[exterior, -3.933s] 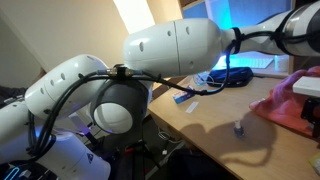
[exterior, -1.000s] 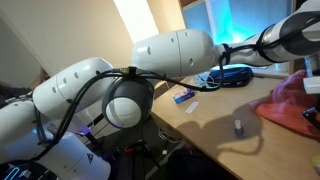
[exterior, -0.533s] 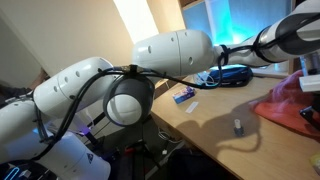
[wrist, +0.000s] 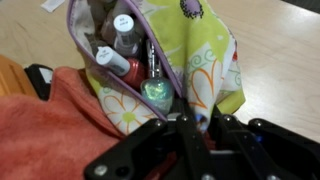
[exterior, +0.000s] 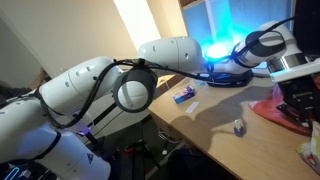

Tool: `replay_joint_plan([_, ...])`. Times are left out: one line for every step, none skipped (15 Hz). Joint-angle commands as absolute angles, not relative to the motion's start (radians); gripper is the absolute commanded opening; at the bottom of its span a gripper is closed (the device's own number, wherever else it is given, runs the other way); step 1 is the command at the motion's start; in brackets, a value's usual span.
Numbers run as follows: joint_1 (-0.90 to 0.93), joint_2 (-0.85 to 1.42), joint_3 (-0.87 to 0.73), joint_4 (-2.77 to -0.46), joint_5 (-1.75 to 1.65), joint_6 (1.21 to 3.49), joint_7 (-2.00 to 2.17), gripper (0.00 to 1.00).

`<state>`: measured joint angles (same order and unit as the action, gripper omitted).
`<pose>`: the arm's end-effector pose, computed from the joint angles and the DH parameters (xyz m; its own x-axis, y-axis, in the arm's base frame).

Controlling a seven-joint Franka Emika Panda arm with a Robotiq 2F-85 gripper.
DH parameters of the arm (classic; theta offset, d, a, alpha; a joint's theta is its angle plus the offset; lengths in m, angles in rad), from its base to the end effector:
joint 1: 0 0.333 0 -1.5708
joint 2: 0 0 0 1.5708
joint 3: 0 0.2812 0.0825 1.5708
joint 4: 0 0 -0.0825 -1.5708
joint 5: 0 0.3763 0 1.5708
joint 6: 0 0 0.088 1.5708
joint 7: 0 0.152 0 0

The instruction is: Remove the towel on the bag, move the bag to the left , pick up the small bottle and put it in the bag

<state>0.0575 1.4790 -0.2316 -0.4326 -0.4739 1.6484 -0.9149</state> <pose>0.7252 -0.0971 0.0977 0.4460 0.6089 -0.6561 0.8728 -0.4581 0.1681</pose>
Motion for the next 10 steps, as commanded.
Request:
replay_joint_plan([0.136, 1.48, -0.238, -0.469, -0.514, 1.684, -0.979, 0.05])
replay_joint_plan([0.154, 1.48, -0.238, -0.475, -0.526, 1.694, -0.994, 0.05])
replay_joint_plan([0.175, 1.48, -0.236, -0.478, -0.536, 1.699, -1.018, 0.05])
replay_joint_plan([0.195, 1.48, -0.24, -0.486, -0.552, 1.713, -1.027, 0.05])
replay_joint_plan([0.212, 1.481, -0.239, -0.493, -0.565, 1.723, -1.044, 0.05])
replay_joint_plan([0.228, 1.481, -0.235, -0.496, -0.575, 1.731, -1.055, 0.05])
replay_joint_plan([0.246, 1.481, -0.235, -0.501, -0.59, 1.741, -1.061, 0.05])
replay_joint_plan([0.26, 1.481, -0.233, -0.505, -0.603, 1.752, -1.068, 0.05])
replay_joint_plan([0.271, 1.481, -0.228, -0.504, -0.611, 1.759, -1.076, 0.05])
replay_joint_plan([0.278, 1.481, -0.226, -0.507, -0.62, 1.771, -1.065, 0.05])
